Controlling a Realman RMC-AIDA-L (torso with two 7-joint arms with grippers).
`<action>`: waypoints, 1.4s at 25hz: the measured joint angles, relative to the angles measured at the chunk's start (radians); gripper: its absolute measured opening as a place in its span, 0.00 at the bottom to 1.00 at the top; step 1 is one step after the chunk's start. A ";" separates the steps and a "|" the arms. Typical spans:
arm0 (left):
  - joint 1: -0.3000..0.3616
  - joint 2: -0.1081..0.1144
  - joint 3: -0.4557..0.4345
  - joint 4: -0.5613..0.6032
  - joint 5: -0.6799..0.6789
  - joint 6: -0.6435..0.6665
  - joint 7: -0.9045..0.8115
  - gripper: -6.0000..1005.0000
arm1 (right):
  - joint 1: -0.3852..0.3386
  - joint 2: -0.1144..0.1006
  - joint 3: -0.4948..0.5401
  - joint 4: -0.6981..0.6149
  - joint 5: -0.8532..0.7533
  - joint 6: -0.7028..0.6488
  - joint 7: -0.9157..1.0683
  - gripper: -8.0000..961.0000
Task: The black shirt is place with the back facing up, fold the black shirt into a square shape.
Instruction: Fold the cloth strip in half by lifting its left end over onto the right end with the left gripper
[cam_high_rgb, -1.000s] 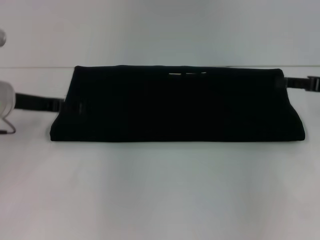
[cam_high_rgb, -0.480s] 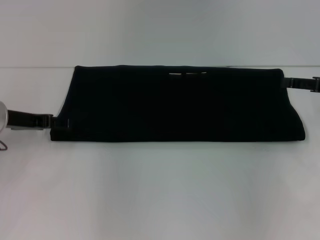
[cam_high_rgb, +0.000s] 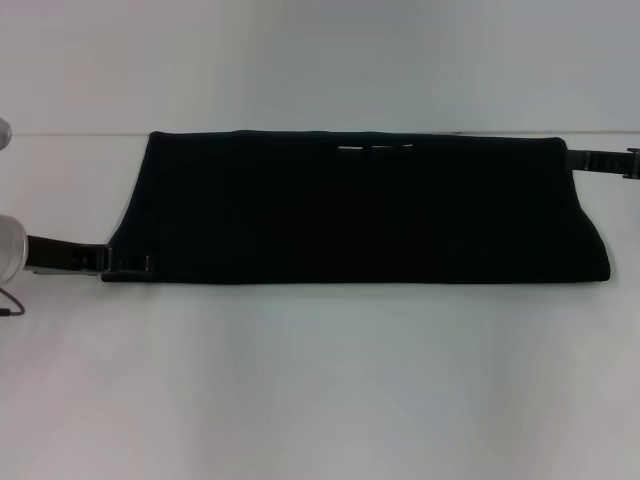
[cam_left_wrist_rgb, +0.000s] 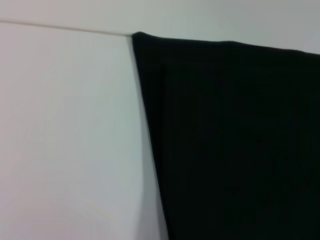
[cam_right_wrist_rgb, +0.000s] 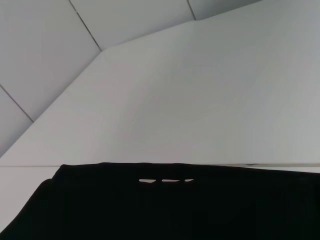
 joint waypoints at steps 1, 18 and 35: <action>0.000 -0.001 0.000 0.000 0.000 0.001 0.004 0.92 | 0.000 0.000 0.000 0.000 0.000 0.001 0.000 0.70; 0.001 0.003 0.000 -0.005 0.002 0.008 0.025 0.75 | -0.011 -0.001 -0.001 0.000 -0.035 0.006 0.005 0.63; -0.003 0.002 0.000 -0.005 0.002 0.016 0.037 0.03 | -0.026 -0.006 -0.001 0.000 -0.161 0.066 0.079 0.62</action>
